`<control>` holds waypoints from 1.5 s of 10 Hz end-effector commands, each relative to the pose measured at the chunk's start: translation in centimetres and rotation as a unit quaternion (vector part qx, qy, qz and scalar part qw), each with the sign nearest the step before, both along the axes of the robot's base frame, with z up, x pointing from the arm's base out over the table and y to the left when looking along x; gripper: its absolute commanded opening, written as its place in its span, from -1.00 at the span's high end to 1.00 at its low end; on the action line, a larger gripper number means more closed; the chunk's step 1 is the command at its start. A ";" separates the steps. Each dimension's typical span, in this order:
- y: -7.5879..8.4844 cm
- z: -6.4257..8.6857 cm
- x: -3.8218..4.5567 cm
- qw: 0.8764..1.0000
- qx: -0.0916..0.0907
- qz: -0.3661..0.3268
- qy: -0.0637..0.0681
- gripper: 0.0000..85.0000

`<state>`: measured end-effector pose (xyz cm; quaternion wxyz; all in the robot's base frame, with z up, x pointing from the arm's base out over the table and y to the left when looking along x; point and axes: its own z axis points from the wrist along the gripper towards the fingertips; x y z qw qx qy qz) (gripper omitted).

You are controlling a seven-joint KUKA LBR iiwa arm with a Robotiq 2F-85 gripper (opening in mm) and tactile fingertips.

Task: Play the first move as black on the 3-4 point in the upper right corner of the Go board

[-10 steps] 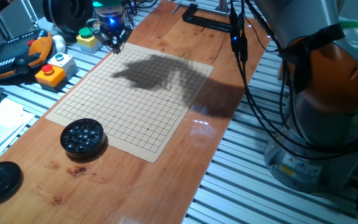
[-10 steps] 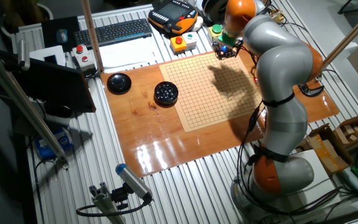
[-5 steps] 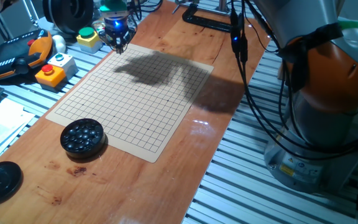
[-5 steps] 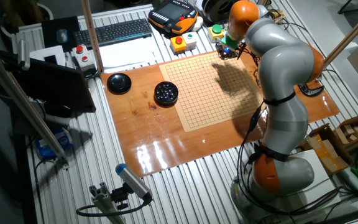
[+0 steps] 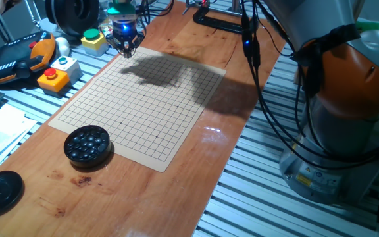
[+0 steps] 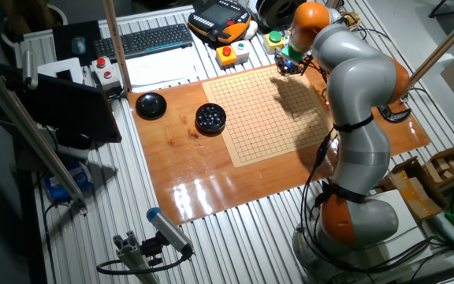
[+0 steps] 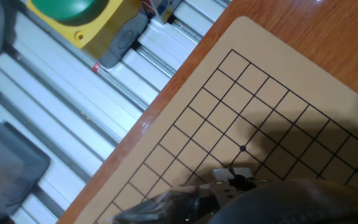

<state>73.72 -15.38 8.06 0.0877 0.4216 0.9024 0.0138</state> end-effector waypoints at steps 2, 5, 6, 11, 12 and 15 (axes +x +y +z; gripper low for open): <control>-0.2 -0.2 0.04 1.000 0.001 0.000 0.003 0.98; -0.2 -0.2 0.04 1.000 0.015 -0.003 0.009 0.98; -0.2 -0.2 0.04 1.000 0.017 -0.013 0.015 0.98; -0.2 -0.2 0.04 0.999 0.025 -0.043 0.018 0.98; -0.3 -0.3 0.10 0.999 0.025 -0.041 0.013 0.98; -0.8 -0.5 0.97 0.999 0.026 -0.039 0.007 0.98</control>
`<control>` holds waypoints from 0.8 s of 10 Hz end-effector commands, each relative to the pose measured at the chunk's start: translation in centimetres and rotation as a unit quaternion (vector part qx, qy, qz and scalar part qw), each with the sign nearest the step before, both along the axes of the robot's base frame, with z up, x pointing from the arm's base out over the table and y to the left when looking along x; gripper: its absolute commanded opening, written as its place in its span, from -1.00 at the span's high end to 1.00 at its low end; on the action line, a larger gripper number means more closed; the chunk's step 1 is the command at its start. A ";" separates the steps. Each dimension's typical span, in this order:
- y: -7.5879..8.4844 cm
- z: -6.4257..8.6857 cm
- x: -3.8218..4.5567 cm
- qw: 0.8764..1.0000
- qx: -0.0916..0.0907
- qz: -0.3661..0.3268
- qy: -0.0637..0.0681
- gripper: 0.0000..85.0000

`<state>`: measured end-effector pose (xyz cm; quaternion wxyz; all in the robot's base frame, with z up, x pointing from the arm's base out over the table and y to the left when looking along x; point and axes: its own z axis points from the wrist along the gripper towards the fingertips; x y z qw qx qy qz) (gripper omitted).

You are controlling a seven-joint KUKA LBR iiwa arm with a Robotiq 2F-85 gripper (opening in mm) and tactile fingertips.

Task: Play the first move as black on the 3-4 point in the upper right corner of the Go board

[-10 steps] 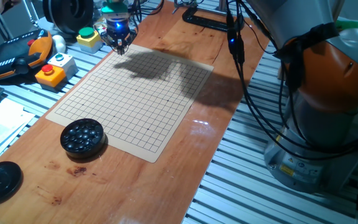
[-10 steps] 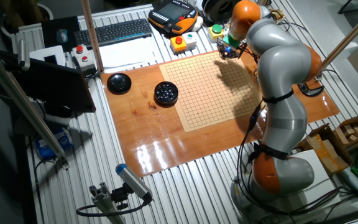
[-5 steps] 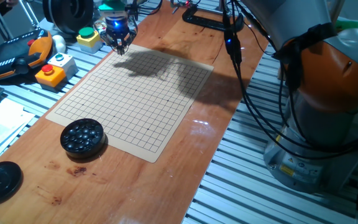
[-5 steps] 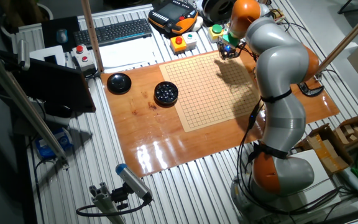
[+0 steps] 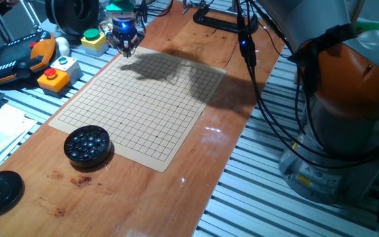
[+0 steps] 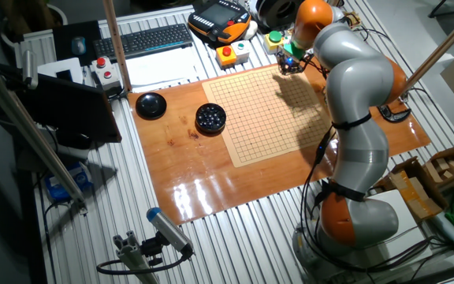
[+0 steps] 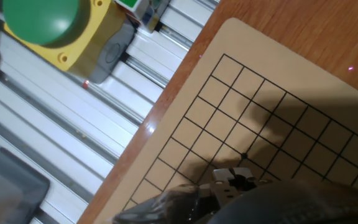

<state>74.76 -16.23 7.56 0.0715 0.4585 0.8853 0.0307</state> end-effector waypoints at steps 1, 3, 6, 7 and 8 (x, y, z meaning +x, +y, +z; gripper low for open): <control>-0.1 0.0 0.19 1.000 -0.002 -0.001 0.000 0.98; -0.6 -0.1 0.50 1.000 -0.002 0.001 0.000 0.98; -0.8 -0.3 0.65 1.000 -0.007 0.000 -0.005 0.98; -0.7 -0.5 0.74 1.000 -0.008 -0.001 -0.008 0.98; -0.7 -0.6 0.86 1.000 -0.011 -0.001 -0.009 0.98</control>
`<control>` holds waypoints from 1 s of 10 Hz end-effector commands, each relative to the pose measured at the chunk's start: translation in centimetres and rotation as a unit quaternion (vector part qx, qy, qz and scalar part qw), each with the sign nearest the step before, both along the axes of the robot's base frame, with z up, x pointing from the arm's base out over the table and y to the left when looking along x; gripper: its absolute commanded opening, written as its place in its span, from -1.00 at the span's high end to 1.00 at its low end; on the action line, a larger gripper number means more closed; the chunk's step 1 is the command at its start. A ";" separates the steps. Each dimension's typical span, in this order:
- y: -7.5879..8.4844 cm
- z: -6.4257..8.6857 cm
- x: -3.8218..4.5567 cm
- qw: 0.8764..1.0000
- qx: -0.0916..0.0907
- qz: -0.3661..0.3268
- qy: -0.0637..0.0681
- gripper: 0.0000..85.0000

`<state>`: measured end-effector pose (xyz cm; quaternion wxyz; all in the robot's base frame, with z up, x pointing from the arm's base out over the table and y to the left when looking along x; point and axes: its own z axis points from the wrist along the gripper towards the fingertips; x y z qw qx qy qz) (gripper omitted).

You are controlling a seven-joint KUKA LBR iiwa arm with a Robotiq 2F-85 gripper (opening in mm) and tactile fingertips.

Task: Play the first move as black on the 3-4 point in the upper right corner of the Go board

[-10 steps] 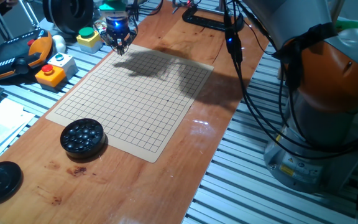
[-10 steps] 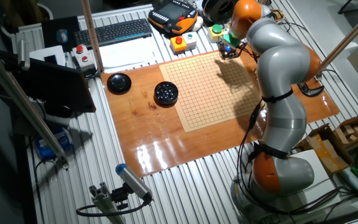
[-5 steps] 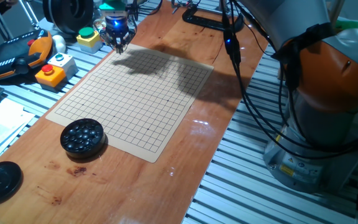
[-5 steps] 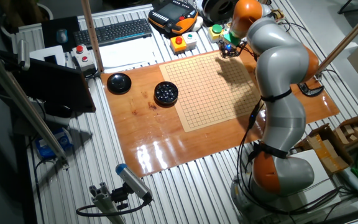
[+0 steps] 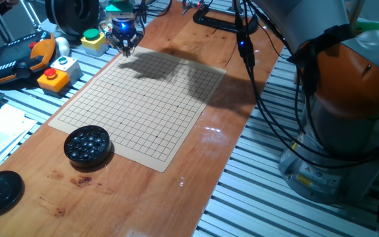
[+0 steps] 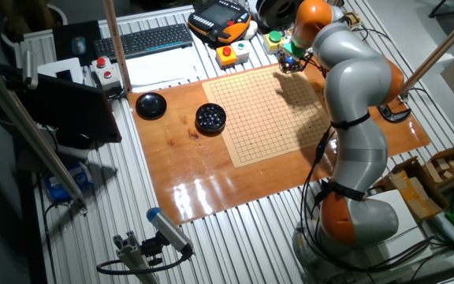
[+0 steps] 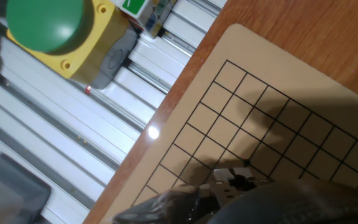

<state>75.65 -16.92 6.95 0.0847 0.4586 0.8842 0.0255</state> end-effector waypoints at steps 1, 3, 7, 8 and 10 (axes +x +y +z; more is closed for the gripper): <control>0.0 -0.1 0.09 1.000 0.000 0.000 -0.001 0.98; 0.0 -0.4 0.33 1.000 0.001 0.001 -0.004 0.98; -0.3 -1.3 0.55 1.000 0.007 0.002 -0.004 0.98; -0.3 -1.5 0.65 1.000 0.008 0.002 -0.004 0.98; -0.3 -1.8 0.85 1.000 0.009 0.002 -0.004 0.98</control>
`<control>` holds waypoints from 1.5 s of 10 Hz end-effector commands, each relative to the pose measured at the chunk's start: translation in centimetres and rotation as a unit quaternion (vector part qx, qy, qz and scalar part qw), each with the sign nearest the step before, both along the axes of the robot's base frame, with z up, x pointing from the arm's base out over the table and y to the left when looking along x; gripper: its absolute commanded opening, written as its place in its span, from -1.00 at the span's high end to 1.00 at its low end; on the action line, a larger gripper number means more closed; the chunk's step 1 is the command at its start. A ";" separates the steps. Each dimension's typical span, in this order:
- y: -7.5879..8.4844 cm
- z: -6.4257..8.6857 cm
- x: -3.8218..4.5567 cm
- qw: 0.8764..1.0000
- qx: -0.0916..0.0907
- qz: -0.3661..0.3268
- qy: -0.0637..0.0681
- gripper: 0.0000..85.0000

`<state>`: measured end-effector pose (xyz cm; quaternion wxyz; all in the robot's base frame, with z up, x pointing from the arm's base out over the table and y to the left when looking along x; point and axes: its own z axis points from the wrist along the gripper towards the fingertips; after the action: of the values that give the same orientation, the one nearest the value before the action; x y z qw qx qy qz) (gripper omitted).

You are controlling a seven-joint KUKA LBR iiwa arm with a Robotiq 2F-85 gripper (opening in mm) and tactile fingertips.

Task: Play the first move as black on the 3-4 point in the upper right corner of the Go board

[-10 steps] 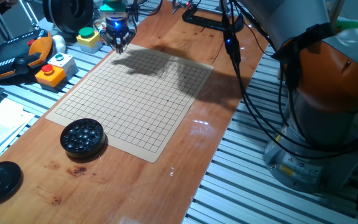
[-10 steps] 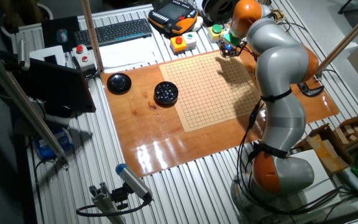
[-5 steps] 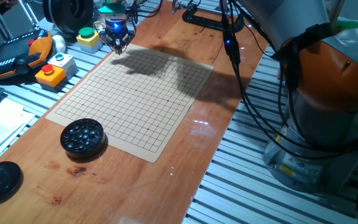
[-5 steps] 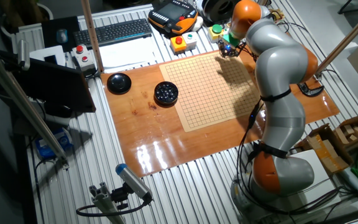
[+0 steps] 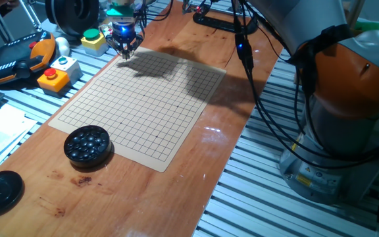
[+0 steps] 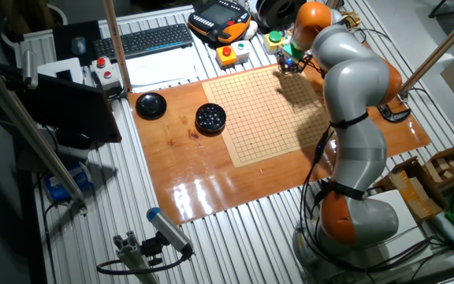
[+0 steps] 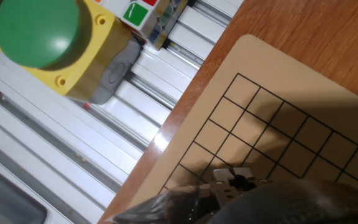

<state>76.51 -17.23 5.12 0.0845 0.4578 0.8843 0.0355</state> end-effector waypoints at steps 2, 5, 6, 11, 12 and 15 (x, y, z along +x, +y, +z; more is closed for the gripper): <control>0.0 -0.3 0.20 1.000 0.001 0.001 0.000 0.98; -0.1 -0.5 0.45 1.000 0.003 0.002 -0.002 0.98; -0.1 -0.6 0.50 1.000 0.005 0.002 -0.003 0.98; -0.1 -0.7 0.58 1.000 0.010 0.002 -0.006 0.98; -0.1 -0.7 0.58 1.000 0.012 0.002 -0.006 0.98; -0.3 -0.9 0.57 1.000 0.015 0.004 -0.008 0.98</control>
<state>77.10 -17.53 4.21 0.0847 0.4555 0.8846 0.0532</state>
